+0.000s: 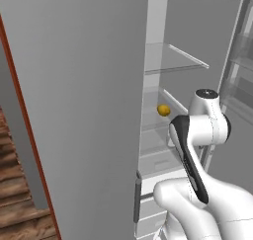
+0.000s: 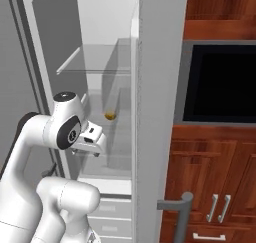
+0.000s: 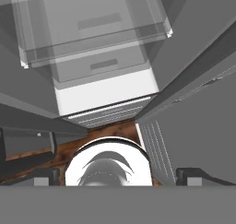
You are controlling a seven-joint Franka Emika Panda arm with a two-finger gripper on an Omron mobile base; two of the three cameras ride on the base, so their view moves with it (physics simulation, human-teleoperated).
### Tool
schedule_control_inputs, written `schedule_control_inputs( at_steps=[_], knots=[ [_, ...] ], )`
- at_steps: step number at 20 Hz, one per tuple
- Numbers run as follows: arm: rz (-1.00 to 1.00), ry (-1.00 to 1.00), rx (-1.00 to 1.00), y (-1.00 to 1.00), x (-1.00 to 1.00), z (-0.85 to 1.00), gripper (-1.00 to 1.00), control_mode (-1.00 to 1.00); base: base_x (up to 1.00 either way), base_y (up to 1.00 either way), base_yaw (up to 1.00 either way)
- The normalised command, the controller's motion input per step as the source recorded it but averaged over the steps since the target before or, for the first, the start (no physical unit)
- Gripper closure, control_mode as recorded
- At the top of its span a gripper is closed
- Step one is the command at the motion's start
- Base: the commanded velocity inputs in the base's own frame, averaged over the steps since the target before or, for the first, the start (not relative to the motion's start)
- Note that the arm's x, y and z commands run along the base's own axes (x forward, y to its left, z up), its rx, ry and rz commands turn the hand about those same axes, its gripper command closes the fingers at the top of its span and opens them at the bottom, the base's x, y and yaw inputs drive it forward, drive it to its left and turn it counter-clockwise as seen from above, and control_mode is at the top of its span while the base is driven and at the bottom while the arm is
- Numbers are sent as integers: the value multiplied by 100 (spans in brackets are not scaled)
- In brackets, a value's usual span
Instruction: Retrieve a lemon from the fridge and place it on the cutting board with the fish.
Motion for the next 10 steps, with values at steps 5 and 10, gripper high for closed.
schedule_control_inputs(
  at_steps=[5, 10],
  knots=[
    [0, 0, 0, 0, 0, 0, -100, 100, 33, -33, 5],
    [0, 0, 0, 0, 0, 0, -100, 100, 22, -18, 3]
  ],
)
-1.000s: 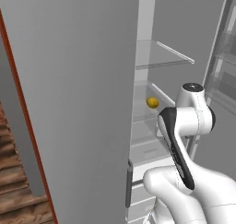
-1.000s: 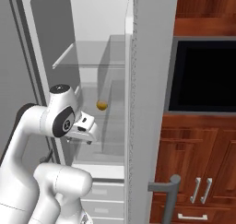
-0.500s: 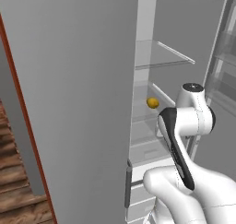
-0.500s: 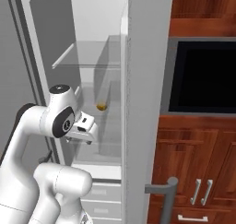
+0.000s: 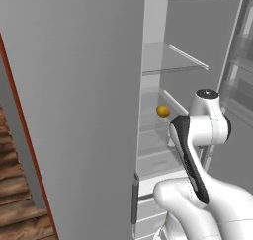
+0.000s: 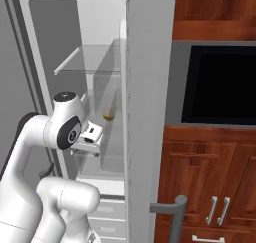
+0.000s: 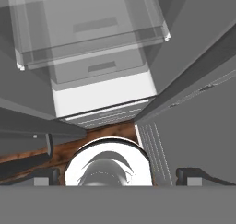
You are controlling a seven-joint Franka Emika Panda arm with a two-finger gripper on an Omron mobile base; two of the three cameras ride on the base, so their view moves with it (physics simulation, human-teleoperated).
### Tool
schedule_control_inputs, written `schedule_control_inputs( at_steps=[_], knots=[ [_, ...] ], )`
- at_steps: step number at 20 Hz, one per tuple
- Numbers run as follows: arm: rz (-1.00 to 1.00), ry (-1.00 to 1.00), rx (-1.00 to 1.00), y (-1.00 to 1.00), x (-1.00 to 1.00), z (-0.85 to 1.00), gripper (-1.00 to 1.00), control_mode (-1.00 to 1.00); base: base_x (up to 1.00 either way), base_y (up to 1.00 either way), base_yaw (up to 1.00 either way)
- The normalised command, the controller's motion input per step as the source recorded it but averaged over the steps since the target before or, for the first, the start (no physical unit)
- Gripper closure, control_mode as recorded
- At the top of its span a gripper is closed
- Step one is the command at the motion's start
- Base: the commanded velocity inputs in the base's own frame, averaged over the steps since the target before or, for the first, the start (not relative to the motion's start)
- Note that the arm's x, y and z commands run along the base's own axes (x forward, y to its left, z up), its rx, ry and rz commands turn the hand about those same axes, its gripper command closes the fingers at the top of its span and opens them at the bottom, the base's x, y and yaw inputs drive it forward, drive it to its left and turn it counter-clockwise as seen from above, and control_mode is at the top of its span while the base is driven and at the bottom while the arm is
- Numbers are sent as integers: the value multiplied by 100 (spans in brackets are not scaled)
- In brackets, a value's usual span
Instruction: Retrieve a lemon from the fridge and place it on the cutting board with the fish.
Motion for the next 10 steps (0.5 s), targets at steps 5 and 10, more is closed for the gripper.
schedule_control_inputs(
  at_steps=[5, 10],
  knots=[
    [0, 0, 0, 0, 0, 0, -100, 100, 30, -1, 1],
    [0, 0, 0, 0, 0, 0, -100, 100, 53, -17, 3]
  ],
)
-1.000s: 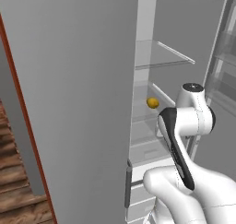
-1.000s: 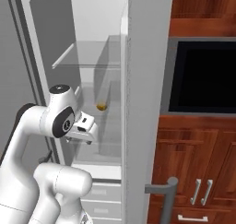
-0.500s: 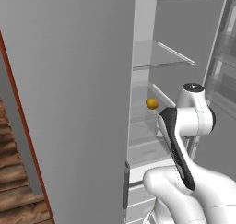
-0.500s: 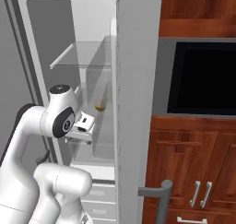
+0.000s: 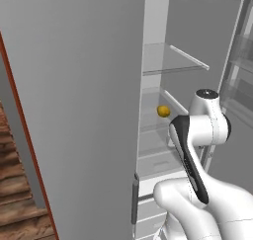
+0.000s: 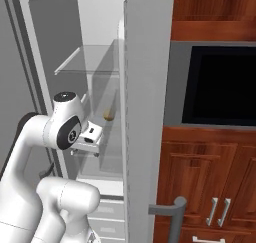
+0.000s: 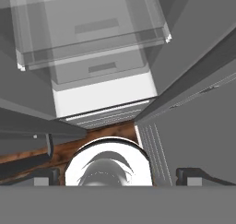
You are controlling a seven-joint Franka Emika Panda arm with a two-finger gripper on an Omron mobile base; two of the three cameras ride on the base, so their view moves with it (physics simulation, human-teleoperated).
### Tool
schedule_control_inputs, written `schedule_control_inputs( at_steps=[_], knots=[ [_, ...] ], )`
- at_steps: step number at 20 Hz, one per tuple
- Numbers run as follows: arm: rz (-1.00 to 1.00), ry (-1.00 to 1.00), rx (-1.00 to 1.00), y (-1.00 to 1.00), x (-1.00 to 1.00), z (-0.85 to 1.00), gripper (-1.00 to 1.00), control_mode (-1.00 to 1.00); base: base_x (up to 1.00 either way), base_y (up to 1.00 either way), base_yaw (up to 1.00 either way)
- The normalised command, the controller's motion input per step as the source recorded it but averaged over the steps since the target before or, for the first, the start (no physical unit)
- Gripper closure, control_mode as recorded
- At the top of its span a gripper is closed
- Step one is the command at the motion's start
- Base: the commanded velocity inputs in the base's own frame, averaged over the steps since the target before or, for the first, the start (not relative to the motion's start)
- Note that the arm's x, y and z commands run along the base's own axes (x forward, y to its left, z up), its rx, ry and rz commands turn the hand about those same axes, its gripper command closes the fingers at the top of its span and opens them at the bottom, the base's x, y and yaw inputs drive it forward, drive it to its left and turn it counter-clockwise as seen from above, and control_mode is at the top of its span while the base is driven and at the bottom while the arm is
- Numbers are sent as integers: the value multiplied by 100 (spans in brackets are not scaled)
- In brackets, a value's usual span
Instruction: Retrieve a lemon from the fridge and place it on the cutting board with the fish.
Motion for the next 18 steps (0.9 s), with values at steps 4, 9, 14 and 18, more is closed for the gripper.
schedule_control_inputs(
  at_steps=[4, 9, 14, 18],
  knots=[
    [0, 0, 0, 0, 0, 0, -100, 100, 38, -7, 2],
    [0, 0, 0, 0, 0, 0, -100, 100, 64, -7, 1],
    [0, 0, 0, 0, 0, 0, -100, 100, 63, -12, 2],
    [0, 0, 0, 0, 0, 0, -100, 100, 55, -19, 2]
  ],
)
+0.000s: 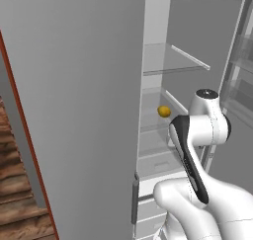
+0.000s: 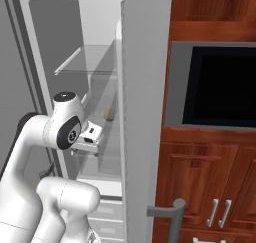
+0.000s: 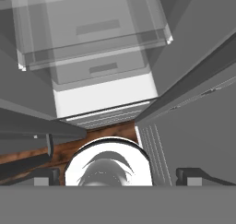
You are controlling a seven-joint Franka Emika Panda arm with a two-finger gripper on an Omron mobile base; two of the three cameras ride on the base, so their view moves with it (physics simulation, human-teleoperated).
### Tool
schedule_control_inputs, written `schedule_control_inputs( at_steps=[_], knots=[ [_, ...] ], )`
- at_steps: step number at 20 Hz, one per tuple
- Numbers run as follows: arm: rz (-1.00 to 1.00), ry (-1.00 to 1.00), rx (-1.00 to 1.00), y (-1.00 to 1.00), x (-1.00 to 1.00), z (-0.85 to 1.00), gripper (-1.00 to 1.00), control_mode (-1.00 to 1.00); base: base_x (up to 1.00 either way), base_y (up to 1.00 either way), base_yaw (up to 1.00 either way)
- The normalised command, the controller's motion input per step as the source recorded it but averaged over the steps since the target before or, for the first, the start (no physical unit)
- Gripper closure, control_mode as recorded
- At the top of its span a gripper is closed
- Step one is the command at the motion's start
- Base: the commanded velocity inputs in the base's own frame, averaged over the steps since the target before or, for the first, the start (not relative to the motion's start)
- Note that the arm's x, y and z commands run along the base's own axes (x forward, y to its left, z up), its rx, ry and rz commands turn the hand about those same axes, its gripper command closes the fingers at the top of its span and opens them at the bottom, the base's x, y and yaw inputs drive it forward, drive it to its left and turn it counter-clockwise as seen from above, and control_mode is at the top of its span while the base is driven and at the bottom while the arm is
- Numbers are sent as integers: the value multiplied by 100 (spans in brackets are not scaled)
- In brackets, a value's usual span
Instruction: Retrieve a lemon from the fridge and place it on the cutting board with the fish.
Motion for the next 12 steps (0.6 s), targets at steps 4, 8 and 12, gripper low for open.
schedule_control_inputs(
  at_steps=[4, 8, 12],
  knots=[
    [0, 0, 0, 0, 0, 0, -100, 100, 38, -7, 3],
    [0, 0, 0, 0, 0, 0, -100, 100, 1, 0, 0],
    [0, 0, 0, 0, 0, 0, -100, 100, 0, 0, 0]
  ],
)
